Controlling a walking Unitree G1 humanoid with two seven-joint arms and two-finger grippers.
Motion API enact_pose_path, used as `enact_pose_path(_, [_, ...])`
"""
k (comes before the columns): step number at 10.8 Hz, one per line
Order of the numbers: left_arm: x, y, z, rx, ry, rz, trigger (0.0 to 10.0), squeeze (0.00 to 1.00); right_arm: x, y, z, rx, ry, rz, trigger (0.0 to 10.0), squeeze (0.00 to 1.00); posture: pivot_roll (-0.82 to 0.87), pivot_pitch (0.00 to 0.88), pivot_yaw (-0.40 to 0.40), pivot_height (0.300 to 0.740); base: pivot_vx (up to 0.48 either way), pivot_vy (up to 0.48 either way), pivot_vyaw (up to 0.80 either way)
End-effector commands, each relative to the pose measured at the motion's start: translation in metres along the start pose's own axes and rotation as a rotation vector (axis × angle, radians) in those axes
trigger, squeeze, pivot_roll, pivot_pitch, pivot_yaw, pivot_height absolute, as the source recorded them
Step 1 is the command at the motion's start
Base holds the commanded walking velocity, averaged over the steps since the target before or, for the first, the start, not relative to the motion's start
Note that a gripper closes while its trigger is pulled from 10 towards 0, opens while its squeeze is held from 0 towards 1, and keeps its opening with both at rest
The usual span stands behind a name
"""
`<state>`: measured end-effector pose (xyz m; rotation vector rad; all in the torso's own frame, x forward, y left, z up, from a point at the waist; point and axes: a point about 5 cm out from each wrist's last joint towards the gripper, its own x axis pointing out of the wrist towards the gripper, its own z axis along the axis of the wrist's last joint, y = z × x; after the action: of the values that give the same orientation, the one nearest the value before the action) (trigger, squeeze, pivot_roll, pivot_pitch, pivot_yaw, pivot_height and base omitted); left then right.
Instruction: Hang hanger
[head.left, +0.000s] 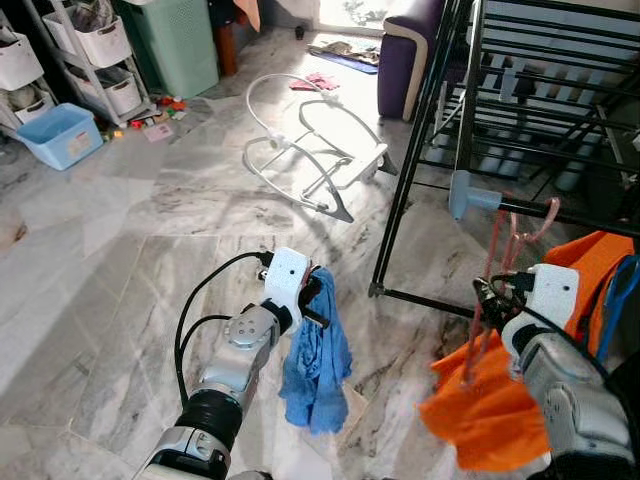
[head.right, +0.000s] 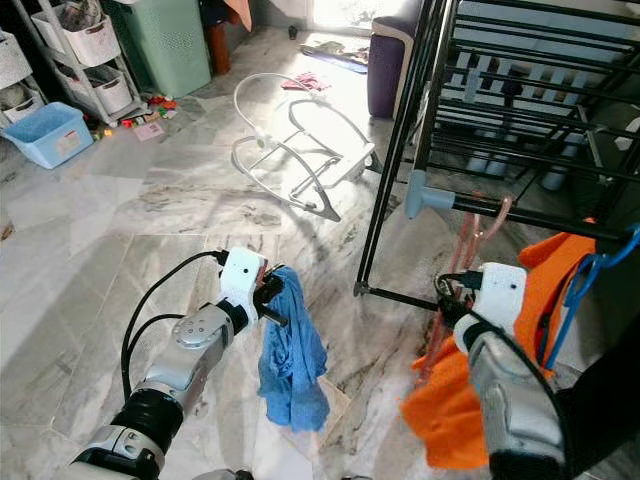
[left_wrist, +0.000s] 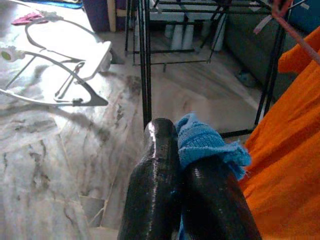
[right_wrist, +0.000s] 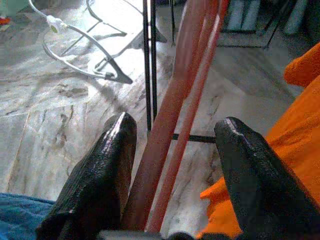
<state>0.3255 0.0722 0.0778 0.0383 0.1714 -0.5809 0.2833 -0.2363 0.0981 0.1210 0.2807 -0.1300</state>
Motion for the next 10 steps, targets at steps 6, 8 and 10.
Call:
enact_pose_path(6, [0.005,-0.002,0.005,0.029,0.009,-0.014,10.0,0.00,-0.032,-0.021,-0.002,0.009,-0.021,-0.063,10.0,1.00,0.01,0.124,0.002,0.740,0.000,0.000,0.00])
enact_pose_path(8, [0.004,0.000,0.004,0.035,0.019,-0.011,10.0,0.00,-0.037,-0.028,-0.001,0.008,-0.024,-0.073,10.0,1.00,0.01,0.129,0.006,0.740,0.000,0.000,0.00])
enact_pose_path(10, [0.004,0.000,0.003,0.033,0.024,-0.008,10.0,0.00,-0.033,-0.029,0.002,-0.015,-0.022,-0.051,10.0,1.00,0.01,0.130,0.005,0.740,0.000,0.000,0.00])
